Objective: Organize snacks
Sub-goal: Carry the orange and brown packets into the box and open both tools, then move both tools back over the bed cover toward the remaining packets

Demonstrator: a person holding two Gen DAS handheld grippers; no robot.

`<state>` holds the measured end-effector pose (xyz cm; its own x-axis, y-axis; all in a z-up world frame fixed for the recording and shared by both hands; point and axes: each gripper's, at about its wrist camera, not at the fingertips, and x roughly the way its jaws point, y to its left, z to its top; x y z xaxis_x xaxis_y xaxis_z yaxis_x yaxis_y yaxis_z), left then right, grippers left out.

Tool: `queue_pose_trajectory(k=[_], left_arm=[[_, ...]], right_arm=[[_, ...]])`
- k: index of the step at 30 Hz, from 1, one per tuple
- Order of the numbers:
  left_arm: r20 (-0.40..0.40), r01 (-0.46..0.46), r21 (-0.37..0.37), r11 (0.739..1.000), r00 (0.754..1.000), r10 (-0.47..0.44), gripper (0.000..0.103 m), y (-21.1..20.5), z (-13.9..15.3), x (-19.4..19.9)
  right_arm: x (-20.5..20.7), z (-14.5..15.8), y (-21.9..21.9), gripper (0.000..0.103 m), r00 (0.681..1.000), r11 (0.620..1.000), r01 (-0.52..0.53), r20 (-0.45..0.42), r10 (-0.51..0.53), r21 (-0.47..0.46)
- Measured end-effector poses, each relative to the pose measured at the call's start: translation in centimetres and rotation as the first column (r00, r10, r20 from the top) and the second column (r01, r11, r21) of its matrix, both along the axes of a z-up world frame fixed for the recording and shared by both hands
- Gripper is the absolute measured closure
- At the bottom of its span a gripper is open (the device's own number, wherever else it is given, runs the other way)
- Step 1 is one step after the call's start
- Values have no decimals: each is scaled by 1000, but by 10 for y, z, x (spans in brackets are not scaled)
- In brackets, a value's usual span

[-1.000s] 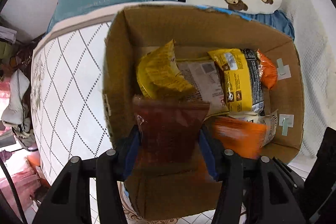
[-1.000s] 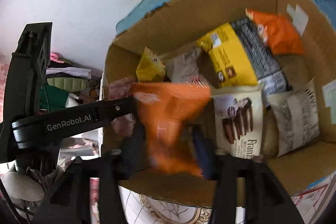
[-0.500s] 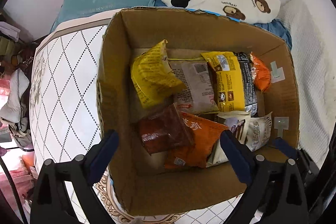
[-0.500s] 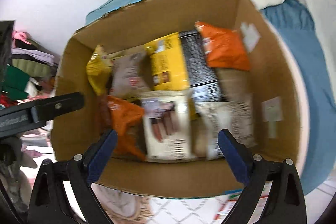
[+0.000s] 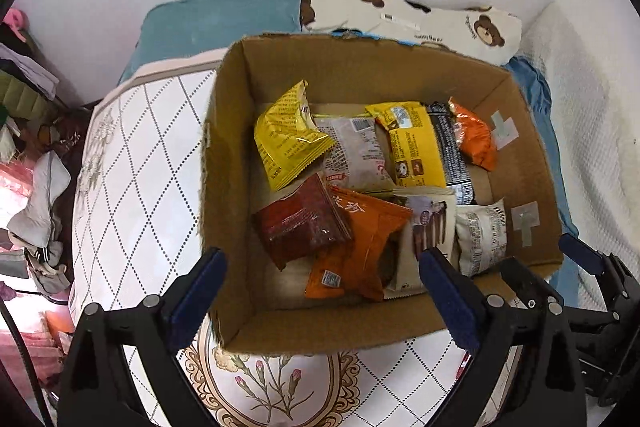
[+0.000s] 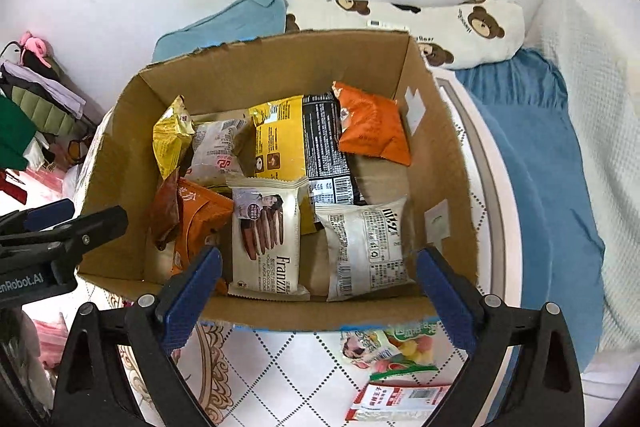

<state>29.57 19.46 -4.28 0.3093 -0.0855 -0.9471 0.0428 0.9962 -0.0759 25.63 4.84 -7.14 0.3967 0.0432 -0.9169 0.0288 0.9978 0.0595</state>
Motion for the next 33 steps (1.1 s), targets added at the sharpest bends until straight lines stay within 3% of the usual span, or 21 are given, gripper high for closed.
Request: queue_pose_trajectory(k=[10,17,22,27,33], left_arm=[[145,-13,-6,1000,989,14,5,-1,41,-47],[260,-28,-1,1000,965,27,5,-2,73,-90],[301,-56,-17,998,952,59,4,3,84,-116],[256,-99,-35,995,961,104,4,13,64,-133],[117,-148,9,989,982,146,4,30,3,-142]], right_arm=[[-45,48,-5,3,992,1000,-9,126,9,-1],[-85,84,-7,3,977,1000,-19,212,22,-15],[-112,99,-10,3,967,1000,-8,256,9,-4],[-128,77,-29,3,981,996,33,188,-48,82],[-136,-6,-66,3,994,989,108,-12,-108,99]])
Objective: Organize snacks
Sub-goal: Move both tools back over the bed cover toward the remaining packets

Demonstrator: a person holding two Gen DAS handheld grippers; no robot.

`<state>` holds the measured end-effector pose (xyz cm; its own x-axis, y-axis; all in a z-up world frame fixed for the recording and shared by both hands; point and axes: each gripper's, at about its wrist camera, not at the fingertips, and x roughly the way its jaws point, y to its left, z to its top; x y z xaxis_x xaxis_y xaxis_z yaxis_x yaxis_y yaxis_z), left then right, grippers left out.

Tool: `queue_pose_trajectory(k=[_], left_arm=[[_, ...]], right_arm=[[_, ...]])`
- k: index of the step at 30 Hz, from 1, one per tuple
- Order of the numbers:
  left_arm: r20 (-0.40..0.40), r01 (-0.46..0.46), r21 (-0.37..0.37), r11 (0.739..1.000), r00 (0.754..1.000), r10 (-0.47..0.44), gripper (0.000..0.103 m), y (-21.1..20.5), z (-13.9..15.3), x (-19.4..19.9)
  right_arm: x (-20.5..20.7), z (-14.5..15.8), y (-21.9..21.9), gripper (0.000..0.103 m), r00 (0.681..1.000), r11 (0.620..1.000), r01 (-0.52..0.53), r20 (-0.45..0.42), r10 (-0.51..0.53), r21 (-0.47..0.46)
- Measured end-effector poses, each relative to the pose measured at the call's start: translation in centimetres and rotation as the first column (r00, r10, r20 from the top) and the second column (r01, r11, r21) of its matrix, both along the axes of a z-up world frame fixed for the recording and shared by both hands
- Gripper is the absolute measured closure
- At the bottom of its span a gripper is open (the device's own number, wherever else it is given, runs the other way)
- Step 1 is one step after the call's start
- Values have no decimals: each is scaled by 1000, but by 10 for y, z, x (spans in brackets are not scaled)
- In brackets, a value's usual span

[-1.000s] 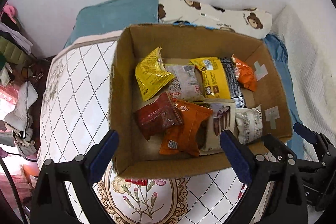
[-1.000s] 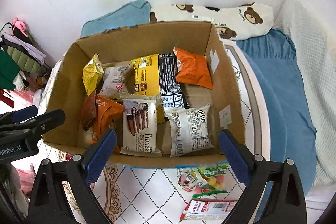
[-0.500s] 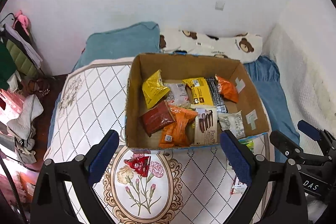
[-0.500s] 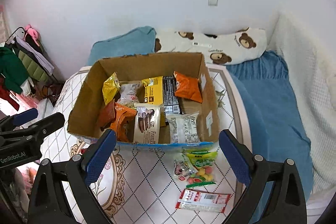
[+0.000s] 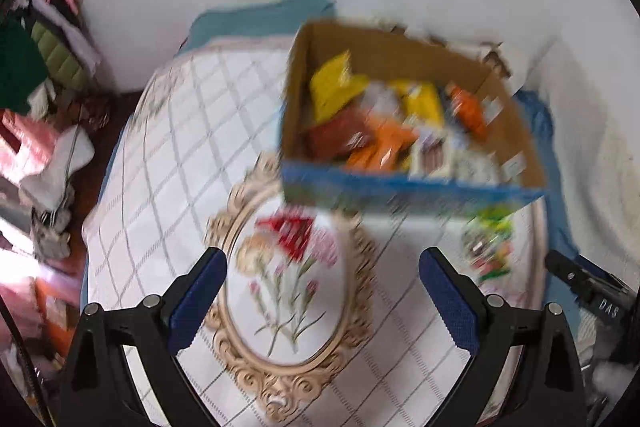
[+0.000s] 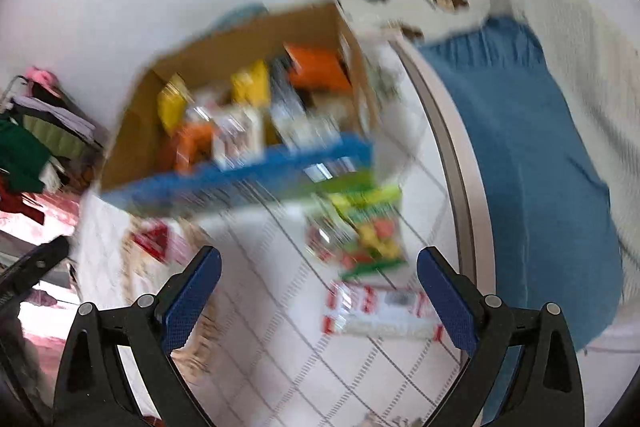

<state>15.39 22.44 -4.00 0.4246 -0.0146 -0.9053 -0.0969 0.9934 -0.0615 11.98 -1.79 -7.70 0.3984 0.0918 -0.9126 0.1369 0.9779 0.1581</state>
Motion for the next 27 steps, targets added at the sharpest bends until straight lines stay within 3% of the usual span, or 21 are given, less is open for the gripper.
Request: queue_pose_trajectory(k=[6,8,11,15,18,21,23,27], left_arm=[[-166,-78,15,997,983,80,4,23,-74,-15],[-199,-94,37,995,975,100,4,29,-93,-21],[-261,-119,42,992,957,126,4,39,-119,-30],[-302,-132,48,990,943,141,4,45,-136,-39],[-308,-144,39,989,940,149,4,48,-139,-38],[-295,-155,21,988,943,154,5,52,-133,-26],[-275,-161,5,987,949,156,5,54,-126,-11],[-251,-170,-22,985,955,159,5,56,-128,28]], right_arm=[[-12,-104,-63,5,969,970,196,-180,-170,141],[-16,-129,-77,20,957,960,236,-206,-203,150],[-23,-153,-87,23,944,952,268,-239,-229,146],[-33,-158,-72,23,947,955,245,-253,-200,164],[-50,-159,-36,22,942,931,195,-322,-91,307],[-60,-149,-9,22,948,914,129,-318,0,384],[-61,-136,2,18,959,932,67,-280,38,356],[-51,-128,13,16,971,983,-48,-222,88,178]])
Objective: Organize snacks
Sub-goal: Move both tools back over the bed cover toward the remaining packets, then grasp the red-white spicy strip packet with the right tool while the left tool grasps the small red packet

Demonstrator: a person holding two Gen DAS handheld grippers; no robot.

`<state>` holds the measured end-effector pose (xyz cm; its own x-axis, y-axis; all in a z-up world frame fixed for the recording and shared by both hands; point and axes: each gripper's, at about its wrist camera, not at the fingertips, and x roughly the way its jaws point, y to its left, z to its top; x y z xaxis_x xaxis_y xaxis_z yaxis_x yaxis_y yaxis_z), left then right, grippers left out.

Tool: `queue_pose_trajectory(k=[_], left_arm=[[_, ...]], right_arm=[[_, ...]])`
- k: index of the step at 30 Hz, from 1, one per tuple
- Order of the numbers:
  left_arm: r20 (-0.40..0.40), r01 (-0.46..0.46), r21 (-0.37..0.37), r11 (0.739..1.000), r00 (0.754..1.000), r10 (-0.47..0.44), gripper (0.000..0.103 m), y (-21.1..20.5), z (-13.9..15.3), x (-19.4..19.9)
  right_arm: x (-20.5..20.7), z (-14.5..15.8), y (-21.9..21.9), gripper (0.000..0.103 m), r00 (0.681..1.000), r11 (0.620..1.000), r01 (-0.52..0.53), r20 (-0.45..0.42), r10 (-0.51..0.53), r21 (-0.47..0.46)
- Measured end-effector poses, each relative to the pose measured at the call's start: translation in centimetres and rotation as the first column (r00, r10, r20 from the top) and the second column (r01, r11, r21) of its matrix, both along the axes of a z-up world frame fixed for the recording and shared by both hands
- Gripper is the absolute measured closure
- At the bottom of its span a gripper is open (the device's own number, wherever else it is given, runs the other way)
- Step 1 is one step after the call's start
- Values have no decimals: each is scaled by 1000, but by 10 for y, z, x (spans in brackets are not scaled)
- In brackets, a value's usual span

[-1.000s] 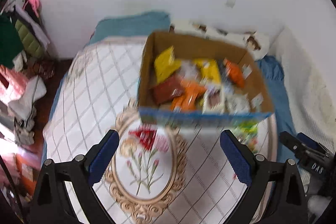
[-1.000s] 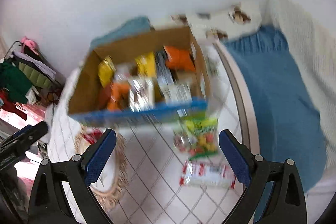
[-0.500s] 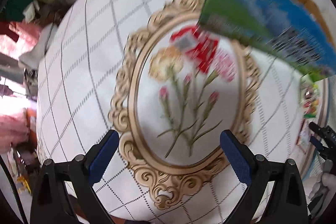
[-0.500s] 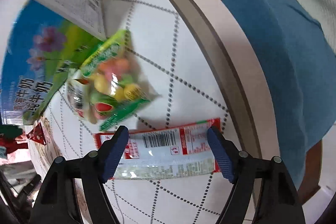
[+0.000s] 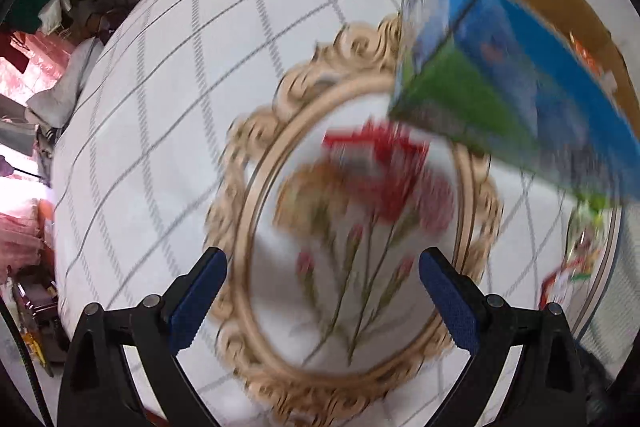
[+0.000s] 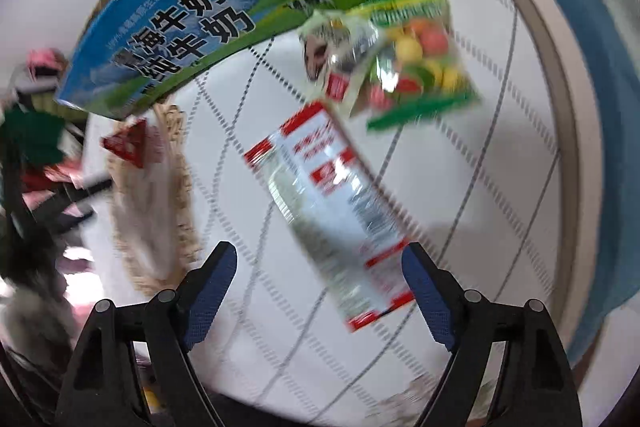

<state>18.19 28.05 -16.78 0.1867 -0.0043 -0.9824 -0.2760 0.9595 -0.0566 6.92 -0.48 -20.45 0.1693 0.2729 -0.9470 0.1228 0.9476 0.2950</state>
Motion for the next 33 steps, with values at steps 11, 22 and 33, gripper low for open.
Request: queue_pose_trajectory(k=[11,22,33], left_arm=[[50,25,-24,999,998,-24,45,-4,-28,40],[-66,144,-154,978,986,-156,45,-46,-48,-63],[-116,139,-173,975,980,-160,45,-48,-67,-114]], right_arm=[[24,-31,21,27,989,967,-151,-27,149,-206],[13,-22,47,31,988,995,-75,-133,83,64],[-1,-56,117,30,957,917,-288,-66,281,-275]])
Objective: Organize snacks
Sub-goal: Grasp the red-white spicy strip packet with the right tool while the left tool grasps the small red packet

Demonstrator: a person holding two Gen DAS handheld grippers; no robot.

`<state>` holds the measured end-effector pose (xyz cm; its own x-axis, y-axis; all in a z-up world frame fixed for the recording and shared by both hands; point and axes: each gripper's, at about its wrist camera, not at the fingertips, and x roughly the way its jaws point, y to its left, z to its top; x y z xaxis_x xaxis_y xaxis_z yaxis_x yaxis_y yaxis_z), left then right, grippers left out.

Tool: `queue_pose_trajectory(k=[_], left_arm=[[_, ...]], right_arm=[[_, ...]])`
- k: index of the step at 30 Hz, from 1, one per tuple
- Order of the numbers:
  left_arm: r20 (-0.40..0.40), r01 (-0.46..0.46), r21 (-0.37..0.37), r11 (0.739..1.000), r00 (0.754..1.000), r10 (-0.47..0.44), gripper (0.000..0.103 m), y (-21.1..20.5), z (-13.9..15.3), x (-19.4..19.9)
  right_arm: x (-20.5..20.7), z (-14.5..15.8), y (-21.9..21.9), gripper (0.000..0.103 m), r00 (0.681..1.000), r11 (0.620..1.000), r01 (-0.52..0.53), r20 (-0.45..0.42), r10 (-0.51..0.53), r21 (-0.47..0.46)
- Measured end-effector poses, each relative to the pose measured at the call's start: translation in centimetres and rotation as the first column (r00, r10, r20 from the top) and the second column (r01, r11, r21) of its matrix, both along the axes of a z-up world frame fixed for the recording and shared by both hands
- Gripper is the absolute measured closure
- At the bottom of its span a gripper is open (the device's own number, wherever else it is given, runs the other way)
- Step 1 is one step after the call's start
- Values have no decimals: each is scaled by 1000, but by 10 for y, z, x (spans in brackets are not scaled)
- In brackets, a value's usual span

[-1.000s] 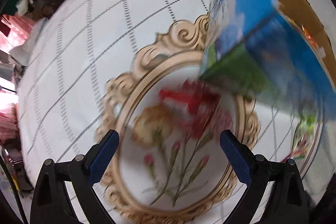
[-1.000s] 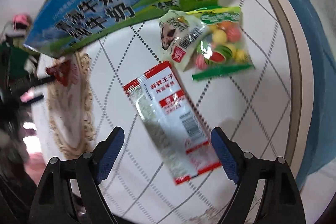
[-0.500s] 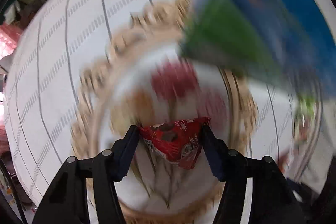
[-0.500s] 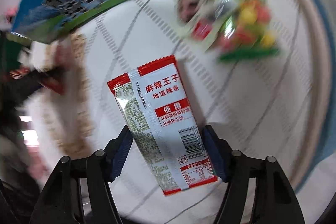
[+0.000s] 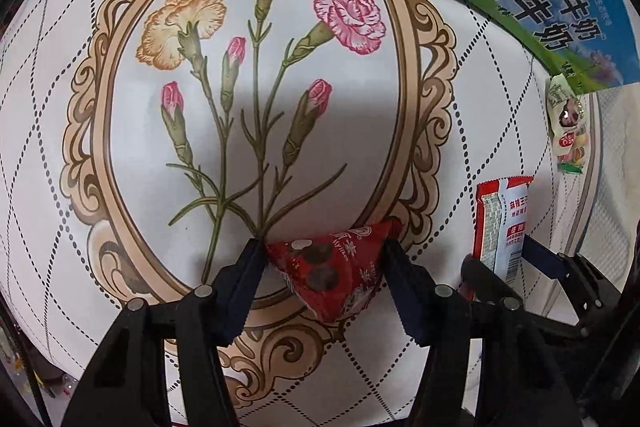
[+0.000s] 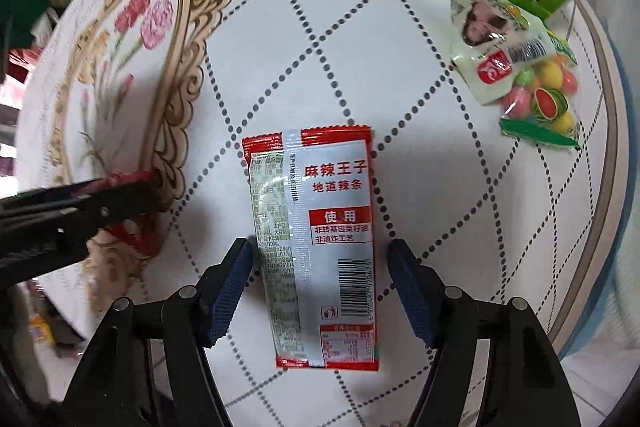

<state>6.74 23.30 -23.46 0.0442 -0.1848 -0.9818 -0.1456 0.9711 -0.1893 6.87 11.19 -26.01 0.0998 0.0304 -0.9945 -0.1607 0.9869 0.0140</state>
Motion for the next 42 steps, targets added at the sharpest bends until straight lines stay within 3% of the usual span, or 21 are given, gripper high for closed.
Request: queue_pose_trajectory(k=[3,8,11,15,18,20,22,30,42], left_arm=[[1,3,16,1000,1000,-3,45,-4,-5,28],[2,9,40,999,1000,-9,45,-17,-1,31],[3,13,45,999,1000,-13,45,-13,-1,33],[6,22,54,998,1000,-22,45,-14,4,31],[8,34,71,997,999,-35,45,-19,5,31],[9,42,80,996,999,-43,45,-23,6,31],[14,52,85,995,998,-53,45,-28,10,30],[70,88,68,994,993,-93,46,-45,46,30],[236,127,-52,990,965,-112,48,-72,147,75]], right_arm=[[-2,-5,6,31,999,1000,25,26,-25,3],[-1,0,-15,42,988,983,146,31,-150,110],[-2,1,-24,44,983,973,178,23,-183,145],[-6,5,-20,35,994,990,105,20,-108,98],[-11,-4,4,32,999,1000,1,34,-1,-22],[-14,-6,8,36,998,999,-13,57,16,-47],[-18,-4,18,46,996,999,-19,84,22,-43],[-30,40,-10,52,995,994,19,93,-29,112],[-3,155,-52,52,959,960,47,256,-121,277]])
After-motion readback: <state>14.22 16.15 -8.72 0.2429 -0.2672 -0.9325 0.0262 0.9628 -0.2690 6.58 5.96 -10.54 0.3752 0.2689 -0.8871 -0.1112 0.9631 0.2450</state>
